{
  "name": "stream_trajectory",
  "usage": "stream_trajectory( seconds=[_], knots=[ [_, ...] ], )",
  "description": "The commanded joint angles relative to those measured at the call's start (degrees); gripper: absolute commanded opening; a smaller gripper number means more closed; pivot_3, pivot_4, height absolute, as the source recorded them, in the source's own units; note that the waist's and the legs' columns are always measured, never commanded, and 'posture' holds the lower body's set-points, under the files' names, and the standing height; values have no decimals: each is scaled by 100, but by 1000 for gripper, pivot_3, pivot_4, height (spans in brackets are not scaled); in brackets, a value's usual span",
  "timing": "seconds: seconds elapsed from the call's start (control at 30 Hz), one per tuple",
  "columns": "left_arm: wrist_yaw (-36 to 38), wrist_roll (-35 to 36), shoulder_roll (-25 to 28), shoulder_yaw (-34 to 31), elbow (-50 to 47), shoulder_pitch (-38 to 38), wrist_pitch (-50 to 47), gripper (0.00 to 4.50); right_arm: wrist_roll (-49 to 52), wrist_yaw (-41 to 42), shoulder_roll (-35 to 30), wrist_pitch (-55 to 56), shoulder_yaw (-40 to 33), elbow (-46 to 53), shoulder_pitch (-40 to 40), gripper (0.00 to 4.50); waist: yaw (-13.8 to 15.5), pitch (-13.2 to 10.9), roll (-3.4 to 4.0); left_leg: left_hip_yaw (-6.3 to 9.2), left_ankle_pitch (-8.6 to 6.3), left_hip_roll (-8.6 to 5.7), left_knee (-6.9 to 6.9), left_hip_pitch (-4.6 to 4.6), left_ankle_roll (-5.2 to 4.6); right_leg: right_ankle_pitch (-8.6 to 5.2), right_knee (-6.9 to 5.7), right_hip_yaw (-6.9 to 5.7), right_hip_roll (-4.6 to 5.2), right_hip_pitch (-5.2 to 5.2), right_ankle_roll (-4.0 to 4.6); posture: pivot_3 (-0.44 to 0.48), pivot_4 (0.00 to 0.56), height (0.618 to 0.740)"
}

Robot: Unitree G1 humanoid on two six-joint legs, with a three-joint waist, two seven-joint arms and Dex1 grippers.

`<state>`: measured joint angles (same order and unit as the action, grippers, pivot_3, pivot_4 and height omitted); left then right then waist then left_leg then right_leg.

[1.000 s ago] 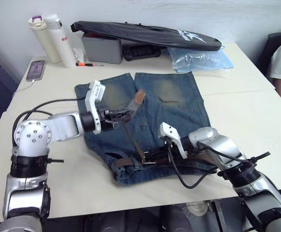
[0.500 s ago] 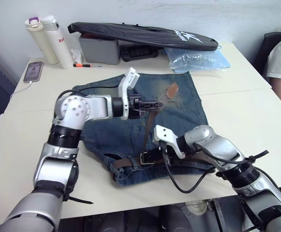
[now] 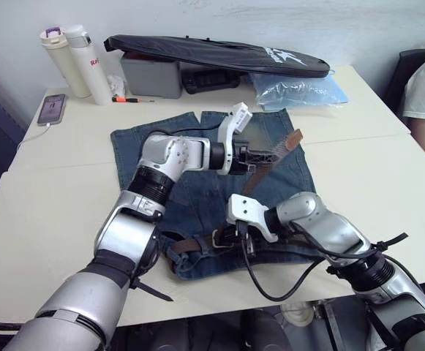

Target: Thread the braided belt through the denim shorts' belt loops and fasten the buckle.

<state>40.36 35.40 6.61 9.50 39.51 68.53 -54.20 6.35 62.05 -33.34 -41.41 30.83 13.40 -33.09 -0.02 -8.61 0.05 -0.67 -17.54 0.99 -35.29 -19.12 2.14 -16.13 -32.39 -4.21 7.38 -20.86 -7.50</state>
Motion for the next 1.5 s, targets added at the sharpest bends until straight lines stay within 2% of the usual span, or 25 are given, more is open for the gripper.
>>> stream_trajectory(
  seconds=[0.03,0.23,0.53,0.73,0.87,0.97,1.27,1.4,1.5],
  knots=[
    [315,-75,-202,-310,-98,589,426,0,-676,-164,-156,-502,1129,-535,451,50,-3,0,-3,1,0,0,0,1,0,0,-1,-1,0,3,0,0,150,740],
    [546,-404,-376,-551,565,1146,836,0,-713,-88,-144,-904,1252,-450,474,50,0,0,-5,11,1,0,-3,6,-1,0,-1,-10,2,13,0,0,150,740],
    [427,-923,-670,-1097,2188,2153,2163,0,-787,25,-91,-943,1380,-542,434,50,10,-2,-11,26,1,-3,-7,-1,-6,5,8,-25,6,18,-6,0,150,740],
    [1004,-1112,-853,-1113,2426,2468,2218,0,-861,116,-67,-1061,1529,-843,355,50,15,-4,-14,26,3,-5,-7,-2,-7,7,9,-27,8,18,-9,0,150,740],
    [1701,-1424,-903,-740,2222,2214,1906,0,-959,150,-22,-892,1571,-1071,355,50,14,-3,-13,27,3,-7,-8,-1,-9,8,9,-28,10,20,-10,0,150,740],
    [1833,-1614,-829,-694,2141,2040,1832,0,-1050,181,66,-608,1565,-1354,386,50,-7,7,-9,26,3,-6,-7,1,-9,8,9,-28,9,21,-9,0,150,740],
    [1601,-1712,7,-959,1558,1628,1294,0,-1273,192,454,122,1497,-2254,436,50,-164,47,-4,26,4,3,12,26,-5,-4,-8,-26,4,42,-19,0,150,740],
    [1460,-1677,453,-994,870,1189,675,0,-1278,98,619,421,1352,-2501,479,50,-203,55,-14,25,-1,6,26,83,6,-8,-25,-17,0,58,-13,0,150,740],
    [1479,-1534,664,-902,-79,703,-49,0,-1239,53,724,511,1240,-2638,517,50,-220,58,-16,28,-18,19,31,94,37,-16,-38,-11,-16,71,-5,0,150,740]
  ],
)
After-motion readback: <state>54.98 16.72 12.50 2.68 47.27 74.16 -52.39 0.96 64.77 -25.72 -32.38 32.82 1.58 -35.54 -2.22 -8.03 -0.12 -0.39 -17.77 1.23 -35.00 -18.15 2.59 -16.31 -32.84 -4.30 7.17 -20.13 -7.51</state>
